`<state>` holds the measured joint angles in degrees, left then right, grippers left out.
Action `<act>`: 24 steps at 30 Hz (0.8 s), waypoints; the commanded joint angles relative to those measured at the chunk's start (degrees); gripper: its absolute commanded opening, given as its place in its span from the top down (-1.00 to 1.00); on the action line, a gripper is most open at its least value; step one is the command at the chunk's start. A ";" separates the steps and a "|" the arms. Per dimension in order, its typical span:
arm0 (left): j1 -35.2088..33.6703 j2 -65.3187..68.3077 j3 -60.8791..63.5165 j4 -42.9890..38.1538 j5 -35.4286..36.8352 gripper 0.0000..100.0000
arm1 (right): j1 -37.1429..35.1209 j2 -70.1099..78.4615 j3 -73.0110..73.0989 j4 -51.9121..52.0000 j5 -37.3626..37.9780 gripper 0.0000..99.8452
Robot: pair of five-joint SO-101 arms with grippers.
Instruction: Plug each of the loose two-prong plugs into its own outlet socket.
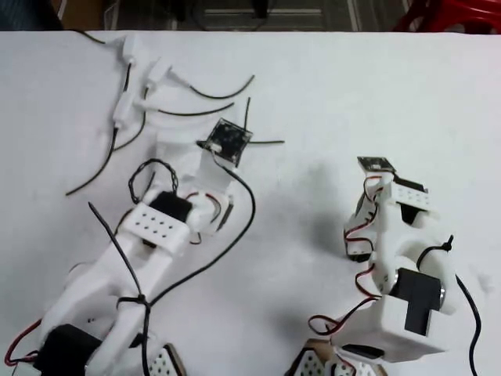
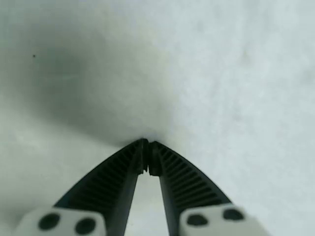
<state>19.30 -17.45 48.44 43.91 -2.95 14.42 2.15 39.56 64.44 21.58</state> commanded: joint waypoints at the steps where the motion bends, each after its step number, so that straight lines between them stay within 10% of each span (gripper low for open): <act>1: 0.48 1.10 1.41 0.35 2.29 0.95 | 0.04 -0.04 0.18 -1.45 -0.09 0.96; 8: 11.03 1.36 -0.53 0.44 4.84 0.95 | 0.04 -0.04 0.18 -1.45 -0.09 0.96; 24: 1.63 1.01 -2.20 0.79 5.19 0.95 | 0.04 -0.04 0.18 -1.45 -0.18 0.96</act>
<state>21.76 -15.69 49.05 44.53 1.63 14.42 2.15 39.56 64.44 21.58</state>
